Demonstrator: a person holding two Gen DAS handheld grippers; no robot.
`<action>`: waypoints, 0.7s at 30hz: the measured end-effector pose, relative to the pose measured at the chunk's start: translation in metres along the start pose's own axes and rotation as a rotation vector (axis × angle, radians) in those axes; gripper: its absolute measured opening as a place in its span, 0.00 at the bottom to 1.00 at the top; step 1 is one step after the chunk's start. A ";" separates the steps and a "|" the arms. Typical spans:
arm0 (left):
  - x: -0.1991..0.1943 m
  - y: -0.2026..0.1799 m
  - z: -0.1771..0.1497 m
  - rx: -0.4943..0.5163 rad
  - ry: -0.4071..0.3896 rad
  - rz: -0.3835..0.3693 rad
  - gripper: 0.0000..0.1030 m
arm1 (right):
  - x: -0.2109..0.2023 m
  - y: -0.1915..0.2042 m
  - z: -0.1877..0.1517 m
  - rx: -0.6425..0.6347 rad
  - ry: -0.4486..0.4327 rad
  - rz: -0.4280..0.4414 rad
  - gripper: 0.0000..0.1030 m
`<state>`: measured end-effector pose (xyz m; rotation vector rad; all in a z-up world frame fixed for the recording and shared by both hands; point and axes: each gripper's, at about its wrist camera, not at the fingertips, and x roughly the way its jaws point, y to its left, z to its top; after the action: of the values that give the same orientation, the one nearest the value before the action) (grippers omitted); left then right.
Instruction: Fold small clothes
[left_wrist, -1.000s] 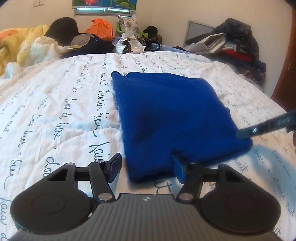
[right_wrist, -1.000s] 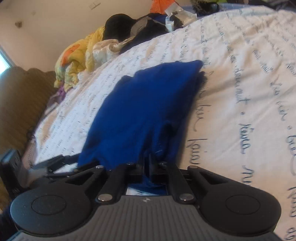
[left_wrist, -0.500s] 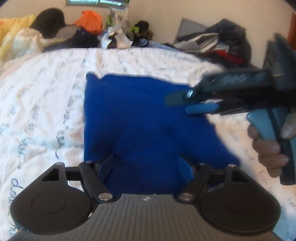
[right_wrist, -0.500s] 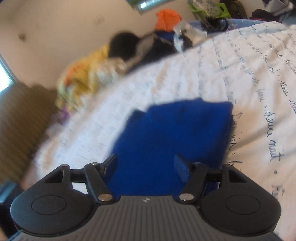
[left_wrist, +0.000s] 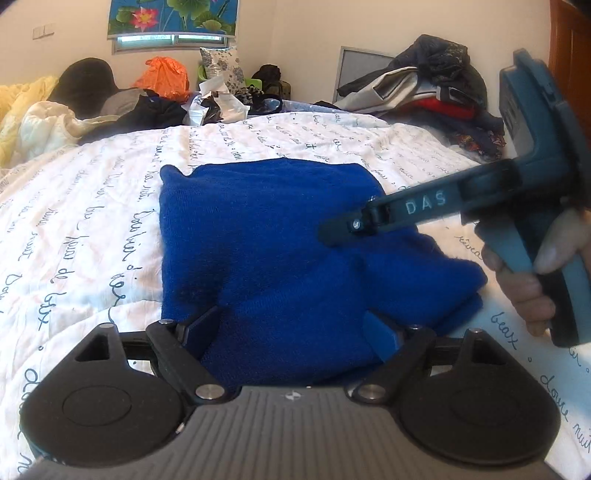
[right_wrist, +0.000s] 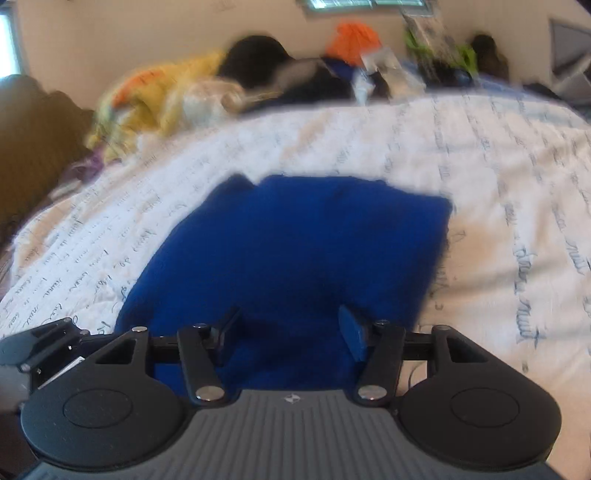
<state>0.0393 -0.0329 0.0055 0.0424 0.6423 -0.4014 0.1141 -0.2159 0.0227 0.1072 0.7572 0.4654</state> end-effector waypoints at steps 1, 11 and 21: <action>-0.001 0.000 -0.001 -0.001 -0.001 0.001 0.82 | -0.004 0.000 0.003 0.027 0.013 0.001 0.54; -0.052 0.042 -0.006 -0.301 -0.060 -0.051 0.99 | -0.078 -0.026 -0.017 0.313 0.022 0.062 0.58; -0.005 0.082 0.018 -0.571 0.217 -0.155 0.13 | -0.048 -0.044 -0.039 0.443 0.203 0.235 0.15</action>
<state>0.0765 0.0415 0.0158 -0.5162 0.9592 -0.3521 0.0734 -0.2796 0.0137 0.5740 1.0454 0.5296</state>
